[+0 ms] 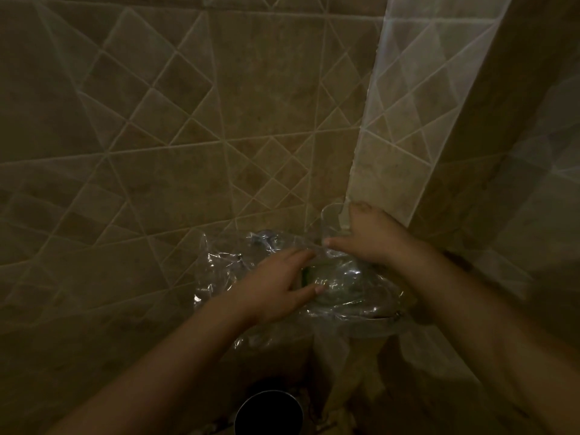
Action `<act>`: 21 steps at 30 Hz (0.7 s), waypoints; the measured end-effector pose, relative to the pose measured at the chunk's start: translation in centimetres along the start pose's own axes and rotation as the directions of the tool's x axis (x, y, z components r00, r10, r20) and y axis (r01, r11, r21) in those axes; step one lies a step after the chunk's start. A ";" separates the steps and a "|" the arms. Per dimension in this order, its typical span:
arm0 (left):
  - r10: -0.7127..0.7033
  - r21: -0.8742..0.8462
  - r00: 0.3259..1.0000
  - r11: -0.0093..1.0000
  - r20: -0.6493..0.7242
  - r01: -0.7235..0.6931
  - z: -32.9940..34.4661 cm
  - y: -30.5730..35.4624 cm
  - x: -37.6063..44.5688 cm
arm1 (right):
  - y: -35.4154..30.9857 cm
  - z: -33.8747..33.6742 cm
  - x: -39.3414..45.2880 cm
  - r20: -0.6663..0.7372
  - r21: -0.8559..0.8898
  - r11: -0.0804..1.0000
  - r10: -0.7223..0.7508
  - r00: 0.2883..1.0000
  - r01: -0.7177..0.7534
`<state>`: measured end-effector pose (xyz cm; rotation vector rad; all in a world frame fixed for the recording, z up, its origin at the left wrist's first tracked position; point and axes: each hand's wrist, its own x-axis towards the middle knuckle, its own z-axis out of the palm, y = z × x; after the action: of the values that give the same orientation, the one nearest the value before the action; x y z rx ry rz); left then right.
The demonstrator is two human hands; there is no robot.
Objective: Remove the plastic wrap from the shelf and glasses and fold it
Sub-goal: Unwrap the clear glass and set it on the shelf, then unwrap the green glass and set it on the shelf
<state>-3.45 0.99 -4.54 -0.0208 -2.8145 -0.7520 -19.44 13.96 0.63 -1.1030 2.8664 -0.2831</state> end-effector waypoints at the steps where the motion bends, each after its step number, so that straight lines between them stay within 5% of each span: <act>1: 0.007 -0.007 1.000 1.000 -0.013 -0.007 -0.1 0.0 -0.3 | 0.1 -0.2 -0.7 -0.035 0.043 0.999 -0.018 0.999 0.020; 4: 0.003 -0.032 0.999 0.999 -0.054 -0.004 -0.3 -0.1 -1.2 | 1.0 -0.7 -3.5 -0.319 0.227 0.964 -0.062 0.946 0.139; 6: 0.001 -0.066 0.997 0.998 -0.071 -0.005 -0.3 -0.2 -1.9 | 2.3 -0.6 -5.8 -0.374 0.426 0.893 0.025 0.927 0.148; 10: -0.006 -0.126 0.999 0.992 -0.042 0.001 0.1 -0.3 -2.9 | 4.3 1.3 -8.3 0.017 0.761 0.644 0.090 0.996 -0.071; 13: -0.021 0.006 0.998 1.000 0.058 0.021 0.7 -0.7 -3.2 | 4.5 2.6 -8.4 0.342 0.778 0.576 -0.054 0.938 -0.251; 18: -0.008 0.218 0.992 0.976 0.130 -0.021 1.8 -1.2 -3.2 | 4.6 2.6 -8.1 0.378 0.884 0.347 -0.139 0.916 -0.312; 21: -0.011 0.248 0.991 0.969 0.134 -0.023 1.7 -1.1 -2.9 | 4.2 2.8 -7.9 0.363 0.869 0.392 -0.091 0.927 -0.302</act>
<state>-1.06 1.01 -7.12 -0.0389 -3.0143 -0.4044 -16.03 21.92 -3.01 -0.5887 1.8405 -1.3140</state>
